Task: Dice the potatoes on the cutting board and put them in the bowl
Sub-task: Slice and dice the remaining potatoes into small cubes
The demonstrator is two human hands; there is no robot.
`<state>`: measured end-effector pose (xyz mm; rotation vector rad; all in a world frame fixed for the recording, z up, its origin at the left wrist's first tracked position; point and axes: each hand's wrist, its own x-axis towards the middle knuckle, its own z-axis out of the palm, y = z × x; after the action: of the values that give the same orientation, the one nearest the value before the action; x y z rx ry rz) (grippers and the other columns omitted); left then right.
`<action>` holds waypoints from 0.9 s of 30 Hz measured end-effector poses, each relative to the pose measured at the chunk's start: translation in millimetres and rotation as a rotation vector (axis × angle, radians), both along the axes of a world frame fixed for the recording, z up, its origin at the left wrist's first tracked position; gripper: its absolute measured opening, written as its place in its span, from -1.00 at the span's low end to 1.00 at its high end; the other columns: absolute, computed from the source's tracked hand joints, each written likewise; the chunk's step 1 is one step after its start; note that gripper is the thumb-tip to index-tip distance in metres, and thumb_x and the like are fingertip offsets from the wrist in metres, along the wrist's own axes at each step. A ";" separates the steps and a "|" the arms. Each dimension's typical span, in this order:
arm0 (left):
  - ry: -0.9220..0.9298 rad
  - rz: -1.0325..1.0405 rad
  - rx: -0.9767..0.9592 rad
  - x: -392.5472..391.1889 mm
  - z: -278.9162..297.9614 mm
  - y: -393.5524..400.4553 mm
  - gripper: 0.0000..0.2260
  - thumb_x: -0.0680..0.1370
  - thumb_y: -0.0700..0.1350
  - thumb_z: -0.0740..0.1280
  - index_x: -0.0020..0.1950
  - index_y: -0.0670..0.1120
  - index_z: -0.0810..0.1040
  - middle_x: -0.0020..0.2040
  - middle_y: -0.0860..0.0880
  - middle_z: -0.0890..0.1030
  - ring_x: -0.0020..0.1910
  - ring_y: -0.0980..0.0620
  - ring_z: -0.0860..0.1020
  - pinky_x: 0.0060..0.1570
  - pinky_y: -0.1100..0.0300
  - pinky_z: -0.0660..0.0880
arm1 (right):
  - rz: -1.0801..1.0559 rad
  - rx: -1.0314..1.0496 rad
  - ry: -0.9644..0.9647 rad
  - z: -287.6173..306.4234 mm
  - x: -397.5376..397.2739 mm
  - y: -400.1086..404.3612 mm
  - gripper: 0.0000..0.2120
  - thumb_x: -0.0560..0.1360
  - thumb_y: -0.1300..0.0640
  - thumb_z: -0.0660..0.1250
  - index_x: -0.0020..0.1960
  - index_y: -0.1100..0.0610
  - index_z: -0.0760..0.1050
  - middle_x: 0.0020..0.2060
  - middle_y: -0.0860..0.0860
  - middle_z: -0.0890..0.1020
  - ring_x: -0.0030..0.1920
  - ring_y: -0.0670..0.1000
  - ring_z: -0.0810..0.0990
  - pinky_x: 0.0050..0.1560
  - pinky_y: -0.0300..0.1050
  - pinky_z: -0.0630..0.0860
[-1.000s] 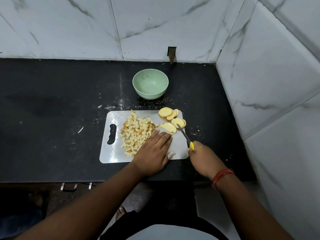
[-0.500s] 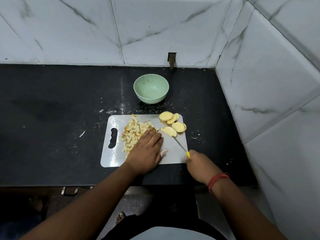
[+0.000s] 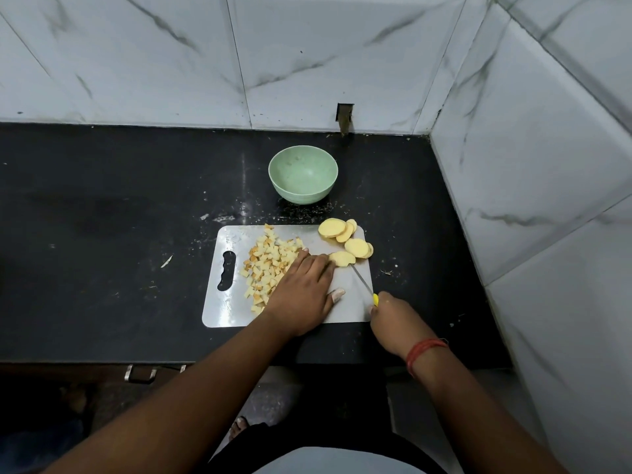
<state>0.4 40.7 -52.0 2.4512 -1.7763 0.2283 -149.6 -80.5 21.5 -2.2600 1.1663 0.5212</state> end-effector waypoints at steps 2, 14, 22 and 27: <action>-0.028 -0.021 -0.030 -2.4 -0.7 3.8 -0.43 0.70 0.17 0.08 0.46 -0.24 0.48 0.34 -0.17 0.51 0.35 -0.14 0.44 0.61 -0.05 0.10 | -0.008 -0.001 -0.007 -0.1 0.0 0.4 -0.88 0.62 0.15 0.12 0.10 0.15 0.38 0.00 0.14 0.57 -0.06 0.12 0.56 -0.11 -0.10 0.43; 0.007 -0.188 -0.084 -1.0 -6.1 14.9 -0.52 0.71 0.10 0.15 0.41 -0.24 0.51 0.29 -0.15 0.52 0.30 -0.13 0.47 0.60 -0.10 0.15 | 0.002 0.019 -0.061 1.8 2.4 1.5 -0.89 0.64 0.11 0.12 0.05 0.14 0.36 0.00 0.14 0.56 -0.10 0.11 0.51 -0.11 -0.11 0.40; 0.030 -0.277 -0.135 -1.8 -4.4 18.0 -0.56 0.71 0.06 0.19 0.36 -0.25 0.57 0.28 -0.15 0.55 0.28 -0.13 0.48 0.56 -0.05 0.20 | 0.012 0.014 -0.093 9.3 0.4 0.3 -0.85 0.65 0.09 0.10 0.09 0.14 0.39 -0.09 0.08 0.53 -0.12 0.05 0.53 -0.14 -0.11 0.42; 0.086 -0.183 -0.139 -9.4 -13.0 22.7 -0.51 0.71 0.08 0.16 0.48 -0.25 0.45 0.40 -0.19 0.48 0.39 -0.17 0.44 0.57 -0.09 0.20 | 0.006 0.020 -0.099 6.8 -0.8 1.5 -0.86 0.65 0.09 0.11 0.07 0.15 0.38 -0.08 0.10 0.54 -0.13 0.07 0.52 -0.13 -0.11 0.41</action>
<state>-9.1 63.3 -65.0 2.1564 -1.8665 0.2187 -150.5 -79.0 28.3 -2.2462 1.1008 0.4161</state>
